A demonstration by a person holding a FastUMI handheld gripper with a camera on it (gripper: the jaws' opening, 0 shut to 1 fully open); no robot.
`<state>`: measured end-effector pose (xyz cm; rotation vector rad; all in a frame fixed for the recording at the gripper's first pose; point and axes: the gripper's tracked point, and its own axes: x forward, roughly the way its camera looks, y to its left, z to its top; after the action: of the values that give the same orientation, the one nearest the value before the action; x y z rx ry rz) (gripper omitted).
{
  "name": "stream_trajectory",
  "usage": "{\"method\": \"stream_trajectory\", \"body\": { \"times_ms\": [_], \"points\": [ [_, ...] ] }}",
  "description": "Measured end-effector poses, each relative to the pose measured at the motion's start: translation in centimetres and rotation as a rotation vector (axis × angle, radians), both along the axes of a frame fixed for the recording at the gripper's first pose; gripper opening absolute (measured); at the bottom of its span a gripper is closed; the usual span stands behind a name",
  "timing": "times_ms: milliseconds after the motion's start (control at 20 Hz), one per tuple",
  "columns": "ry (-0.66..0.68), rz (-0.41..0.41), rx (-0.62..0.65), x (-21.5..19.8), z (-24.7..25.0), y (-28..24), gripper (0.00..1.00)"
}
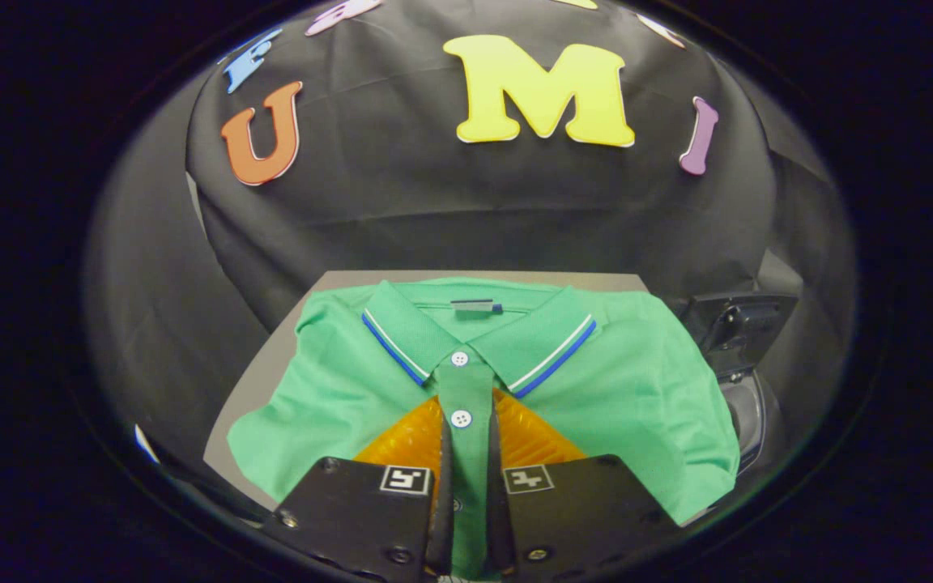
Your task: Put the clothes into the washing machine and then close the washing machine lid.
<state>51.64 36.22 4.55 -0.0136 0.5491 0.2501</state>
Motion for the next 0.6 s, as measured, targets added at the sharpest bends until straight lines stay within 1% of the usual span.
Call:
{"method": "stream_trajectory", "body": {
  "times_ms": [50, 100, 200, 400, 600],
  "points": [
    [0.011, 0.017, 0.006, 0.0, 0.1, -0.1, 0.17],
    [0.025, 0.030, 0.015, -0.2, 0.1, -0.3, 0.11],
    [0.031, 0.053, 0.030, -0.8, 0.5, -0.5, 0.08],
    [-0.022, 0.072, 0.060, -3.0, 2.5, -1.8, 0.08],
    [-0.108, 0.127, 0.086, -6.3, 6.0, -3.2, 0.08]
  ]
}}
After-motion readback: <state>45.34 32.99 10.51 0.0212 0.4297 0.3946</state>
